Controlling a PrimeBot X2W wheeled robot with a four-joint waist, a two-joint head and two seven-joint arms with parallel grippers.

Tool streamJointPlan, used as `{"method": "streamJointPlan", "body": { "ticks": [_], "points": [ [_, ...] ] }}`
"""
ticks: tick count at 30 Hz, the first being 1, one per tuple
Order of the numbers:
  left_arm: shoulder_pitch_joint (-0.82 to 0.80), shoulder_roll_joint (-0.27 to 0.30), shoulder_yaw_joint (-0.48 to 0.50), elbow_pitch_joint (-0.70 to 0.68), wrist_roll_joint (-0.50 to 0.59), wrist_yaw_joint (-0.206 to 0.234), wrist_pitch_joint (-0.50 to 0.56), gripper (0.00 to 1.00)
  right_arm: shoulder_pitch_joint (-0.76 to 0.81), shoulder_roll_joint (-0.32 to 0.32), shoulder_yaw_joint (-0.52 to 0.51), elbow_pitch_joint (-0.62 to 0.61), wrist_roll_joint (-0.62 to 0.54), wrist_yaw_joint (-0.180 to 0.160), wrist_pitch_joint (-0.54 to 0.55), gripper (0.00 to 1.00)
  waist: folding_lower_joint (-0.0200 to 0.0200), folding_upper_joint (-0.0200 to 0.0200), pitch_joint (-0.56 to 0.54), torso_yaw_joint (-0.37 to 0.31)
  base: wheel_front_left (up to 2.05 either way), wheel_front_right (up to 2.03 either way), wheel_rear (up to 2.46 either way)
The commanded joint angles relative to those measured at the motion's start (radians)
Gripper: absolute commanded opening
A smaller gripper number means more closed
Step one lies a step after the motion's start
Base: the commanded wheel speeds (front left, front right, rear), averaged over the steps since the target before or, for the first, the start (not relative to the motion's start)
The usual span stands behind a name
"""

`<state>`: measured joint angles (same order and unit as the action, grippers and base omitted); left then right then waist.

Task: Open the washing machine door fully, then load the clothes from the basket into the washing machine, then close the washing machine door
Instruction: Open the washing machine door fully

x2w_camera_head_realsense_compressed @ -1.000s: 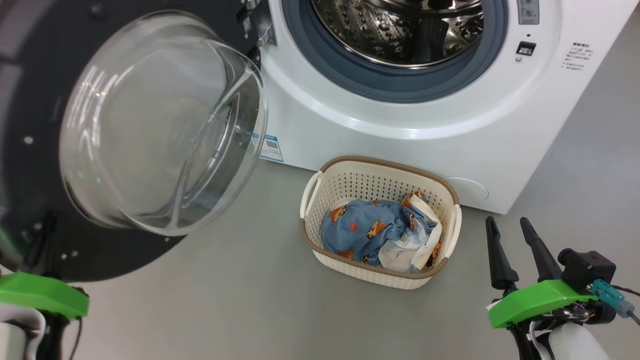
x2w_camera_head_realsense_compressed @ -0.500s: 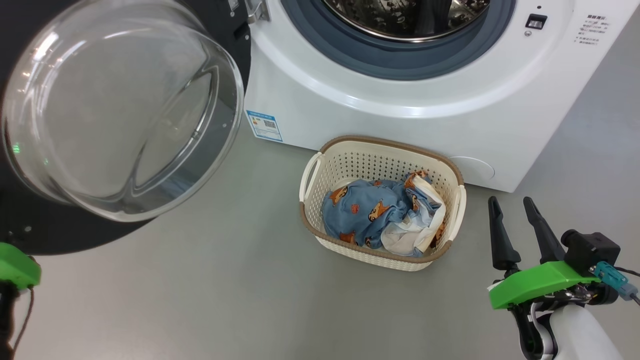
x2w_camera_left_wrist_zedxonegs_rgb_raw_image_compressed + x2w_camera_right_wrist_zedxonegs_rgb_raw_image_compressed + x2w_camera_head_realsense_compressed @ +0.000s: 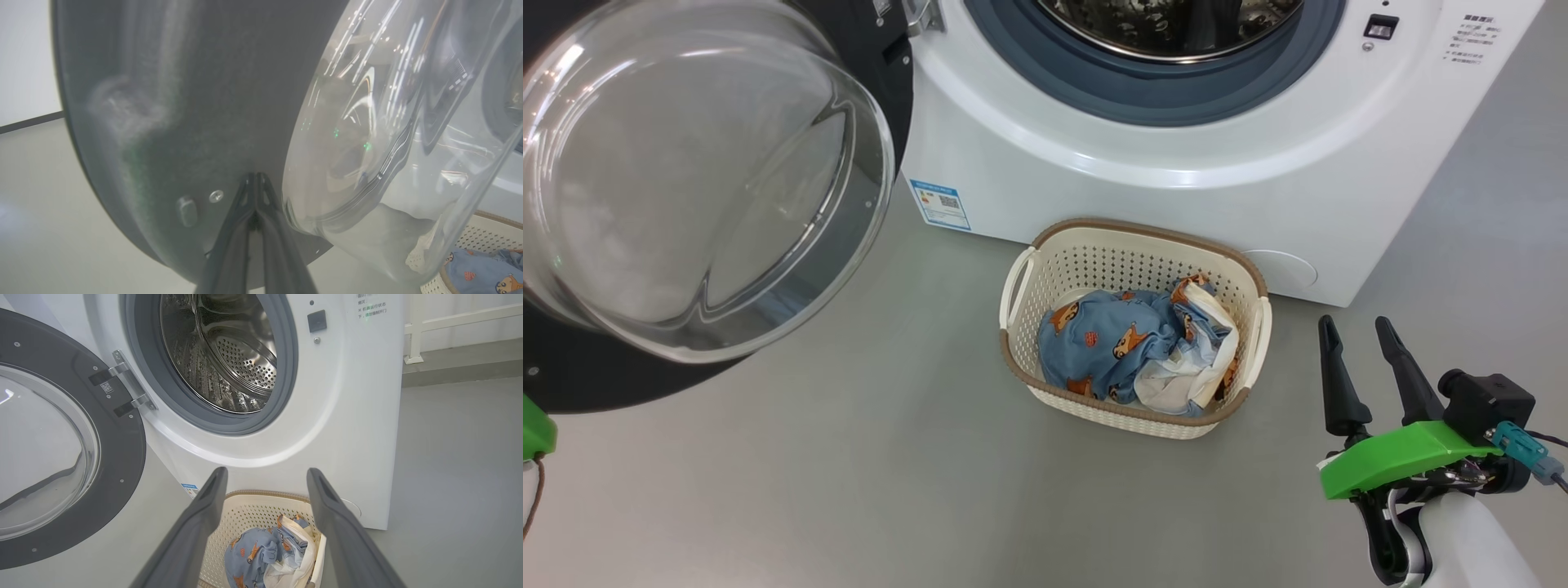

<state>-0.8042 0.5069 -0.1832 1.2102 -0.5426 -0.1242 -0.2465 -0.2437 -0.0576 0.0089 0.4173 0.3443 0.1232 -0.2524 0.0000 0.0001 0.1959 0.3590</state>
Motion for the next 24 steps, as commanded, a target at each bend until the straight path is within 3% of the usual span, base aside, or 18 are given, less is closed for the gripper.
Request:
{"method": "streamJointPlan", "body": {
  "ticks": [1, 24],
  "points": [
    [-0.044, 0.079, 0.024, 0.002, 0.012, 0.002, -0.011, 0.0, -0.035, 0.007, 0.027, -0.02, 0.007, 0.008, -0.009, 1.0, 0.0, -0.0001, -0.005, -0.004, 0.0, 0.0, 0.0],
    [-0.018, 0.059, -0.019, -0.011, 0.009, -0.006, -0.015, 0.0, -0.004, 0.007, 0.023, -0.015, 0.019, 0.008, -0.009, 1.0, 0.0, -0.0001, -0.055, 0.003, 0.0, 0.0, 0.0]
  ]
}}
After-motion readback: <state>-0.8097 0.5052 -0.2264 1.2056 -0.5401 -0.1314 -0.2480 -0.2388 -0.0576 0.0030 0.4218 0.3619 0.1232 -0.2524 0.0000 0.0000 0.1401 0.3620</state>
